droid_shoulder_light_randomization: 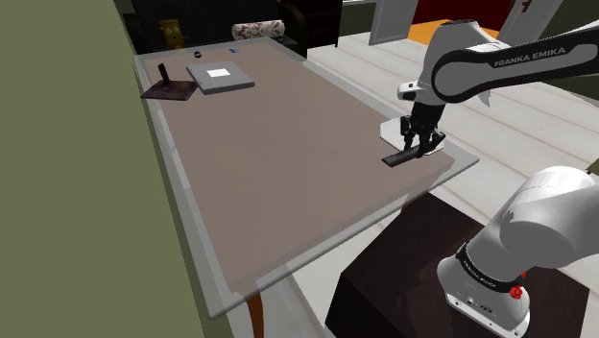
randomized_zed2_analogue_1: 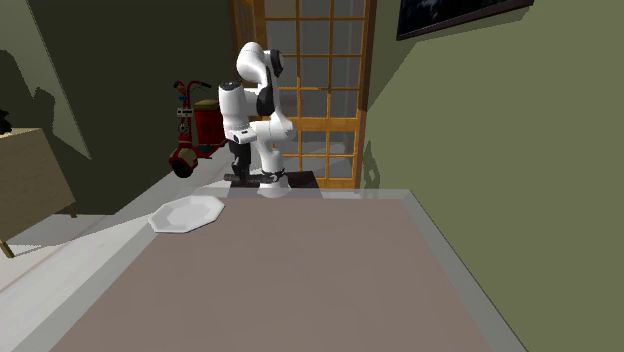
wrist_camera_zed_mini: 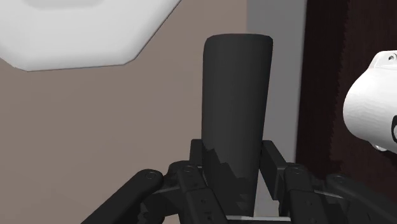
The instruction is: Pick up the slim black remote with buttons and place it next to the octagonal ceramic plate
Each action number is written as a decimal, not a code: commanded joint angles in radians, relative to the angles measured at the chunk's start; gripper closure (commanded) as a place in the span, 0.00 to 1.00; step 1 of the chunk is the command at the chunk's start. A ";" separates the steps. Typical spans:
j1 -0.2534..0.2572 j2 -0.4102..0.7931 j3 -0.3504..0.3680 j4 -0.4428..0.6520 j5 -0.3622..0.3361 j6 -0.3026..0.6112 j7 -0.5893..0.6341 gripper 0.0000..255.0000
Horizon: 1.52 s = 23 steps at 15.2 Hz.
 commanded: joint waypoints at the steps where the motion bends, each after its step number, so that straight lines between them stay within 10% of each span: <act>1: -0.007 0.003 -0.009 -0.019 -0.009 0.023 -0.007 1.00; 20: -0.006 0.120 -0.044 -0.111 -0.027 0.231 -0.008 1.00; 21: -0.006 0.120 -0.044 -0.111 -0.027 0.231 -0.008 0.00; 23: -0.006 0.120 -0.044 -0.111 -0.027 0.231 -0.008 0.00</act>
